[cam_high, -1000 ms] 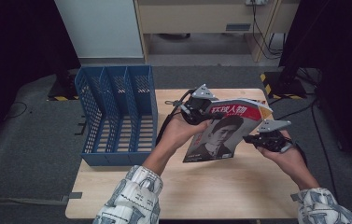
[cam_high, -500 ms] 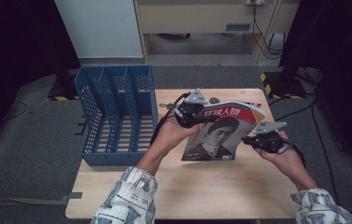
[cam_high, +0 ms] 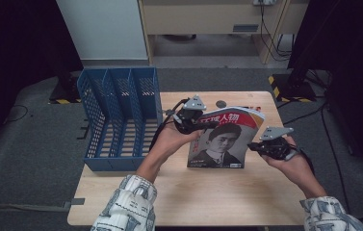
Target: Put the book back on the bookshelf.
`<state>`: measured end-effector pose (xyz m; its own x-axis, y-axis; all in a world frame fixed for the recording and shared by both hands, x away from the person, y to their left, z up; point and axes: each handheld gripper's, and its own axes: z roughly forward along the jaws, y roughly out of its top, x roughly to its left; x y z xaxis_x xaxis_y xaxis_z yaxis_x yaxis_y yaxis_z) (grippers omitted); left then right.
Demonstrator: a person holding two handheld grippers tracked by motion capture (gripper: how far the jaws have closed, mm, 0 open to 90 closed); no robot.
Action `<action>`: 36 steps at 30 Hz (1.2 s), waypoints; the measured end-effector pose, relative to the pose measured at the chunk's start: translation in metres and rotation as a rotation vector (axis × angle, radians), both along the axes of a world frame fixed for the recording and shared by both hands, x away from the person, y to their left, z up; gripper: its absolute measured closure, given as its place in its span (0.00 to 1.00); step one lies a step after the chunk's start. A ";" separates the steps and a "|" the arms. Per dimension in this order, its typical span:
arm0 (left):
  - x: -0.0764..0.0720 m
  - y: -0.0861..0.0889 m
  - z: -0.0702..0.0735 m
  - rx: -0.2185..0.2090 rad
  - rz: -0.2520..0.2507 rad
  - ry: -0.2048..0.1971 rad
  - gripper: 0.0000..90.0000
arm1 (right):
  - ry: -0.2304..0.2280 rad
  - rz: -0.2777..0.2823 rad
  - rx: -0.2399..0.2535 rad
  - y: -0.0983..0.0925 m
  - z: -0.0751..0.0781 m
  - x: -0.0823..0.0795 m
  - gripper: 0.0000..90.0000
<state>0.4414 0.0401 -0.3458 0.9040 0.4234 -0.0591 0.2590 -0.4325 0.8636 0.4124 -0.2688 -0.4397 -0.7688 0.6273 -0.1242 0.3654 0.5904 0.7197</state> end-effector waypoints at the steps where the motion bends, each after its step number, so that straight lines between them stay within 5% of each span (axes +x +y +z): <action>1: 0.000 0.000 0.000 0.000 0.001 0.000 0.92 | -0.004 0.000 -0.001 0.001 0.000 0.000 0.98; 18: -0.003 0.000 0.005 -0.048 -0.004 -0.005 0.90 | 0.001 -0.001 0.011 0.000 0.000 -0.004 0.98; 29: -0.004 -0.002 0.010 -0.008 -0.006 0.002 0.96 | 0.000 -0.005 0.029 -0.002 -0.002 -0.005 0.97; 36: -0.006 0.000 0.010 0.038 -0.004 -0.002 0.96 | 0.009 -0.065 0.041 -0.003 -0.013 -0.005 0.75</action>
